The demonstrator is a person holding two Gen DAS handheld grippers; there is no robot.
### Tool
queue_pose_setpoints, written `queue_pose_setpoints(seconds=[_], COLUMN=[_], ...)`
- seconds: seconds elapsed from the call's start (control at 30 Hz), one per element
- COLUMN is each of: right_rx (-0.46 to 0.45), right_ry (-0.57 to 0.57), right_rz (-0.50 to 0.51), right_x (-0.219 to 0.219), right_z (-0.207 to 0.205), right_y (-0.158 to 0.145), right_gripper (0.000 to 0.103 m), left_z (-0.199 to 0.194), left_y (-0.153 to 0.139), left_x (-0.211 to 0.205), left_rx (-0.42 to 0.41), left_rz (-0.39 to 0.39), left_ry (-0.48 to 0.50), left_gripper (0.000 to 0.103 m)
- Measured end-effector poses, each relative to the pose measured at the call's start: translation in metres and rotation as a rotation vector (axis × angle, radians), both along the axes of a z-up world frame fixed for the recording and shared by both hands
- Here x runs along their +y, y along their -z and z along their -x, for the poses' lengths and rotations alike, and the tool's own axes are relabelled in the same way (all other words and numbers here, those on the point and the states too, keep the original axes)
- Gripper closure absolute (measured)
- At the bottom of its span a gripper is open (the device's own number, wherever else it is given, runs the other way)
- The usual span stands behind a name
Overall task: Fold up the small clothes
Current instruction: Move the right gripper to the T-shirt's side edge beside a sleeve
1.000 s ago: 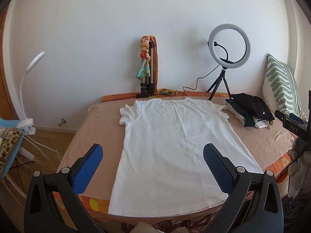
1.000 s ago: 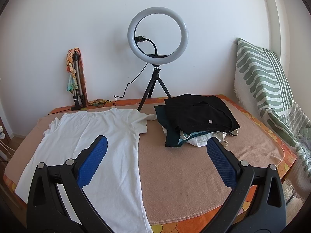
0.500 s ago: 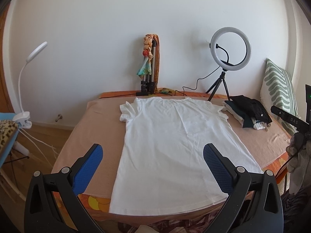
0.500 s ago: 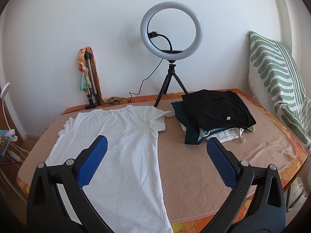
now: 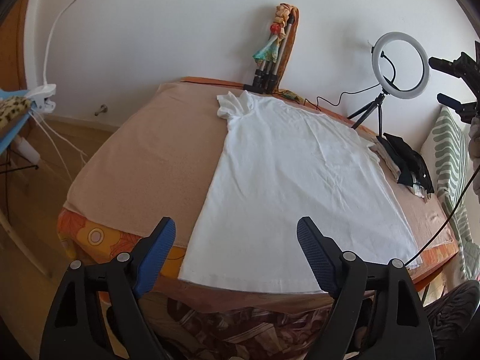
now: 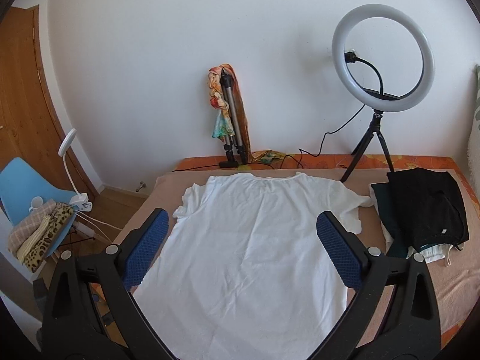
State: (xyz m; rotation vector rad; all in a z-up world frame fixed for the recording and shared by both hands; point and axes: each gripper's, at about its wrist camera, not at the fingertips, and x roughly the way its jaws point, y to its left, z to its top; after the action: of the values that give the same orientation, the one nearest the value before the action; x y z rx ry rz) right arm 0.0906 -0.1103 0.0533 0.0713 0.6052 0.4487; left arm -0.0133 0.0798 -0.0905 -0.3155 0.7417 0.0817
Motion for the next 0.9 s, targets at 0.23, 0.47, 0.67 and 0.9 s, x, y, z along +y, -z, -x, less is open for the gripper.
queue_pose_setpoints(seconds=[0.23,0.47,0.67,0.9], right_rx=[0.199,0.372,0.444,0.496], right_ry=[-0.126,-0.205,-0.220,-0.216], right_rz=[0.002,-0.004,-0.004,0.075], right_x=[0.081,0.162,0.221,0.275], right_z=[-0.072,-0.141,-0.184,-0.234], right_y=[0.012,0.047,0.086,0.142], right_gripper=[0.013,0.017,0.021,0.032], left_z=[-0.001,-0.007,-0.010,-0.020], left_y=[0.021,0.036,0.047,0.047], left_x=[0.014,0.026,0.034,0.026], left_rx=[0.045,0.070,0.094,0.100], left_rz=[0.056,0.150,0.164,0.131], left_ry=[-0.053,-0.070,-0.085,-0.058], left_gripper=[0.048,0.057,0.059,0.059])
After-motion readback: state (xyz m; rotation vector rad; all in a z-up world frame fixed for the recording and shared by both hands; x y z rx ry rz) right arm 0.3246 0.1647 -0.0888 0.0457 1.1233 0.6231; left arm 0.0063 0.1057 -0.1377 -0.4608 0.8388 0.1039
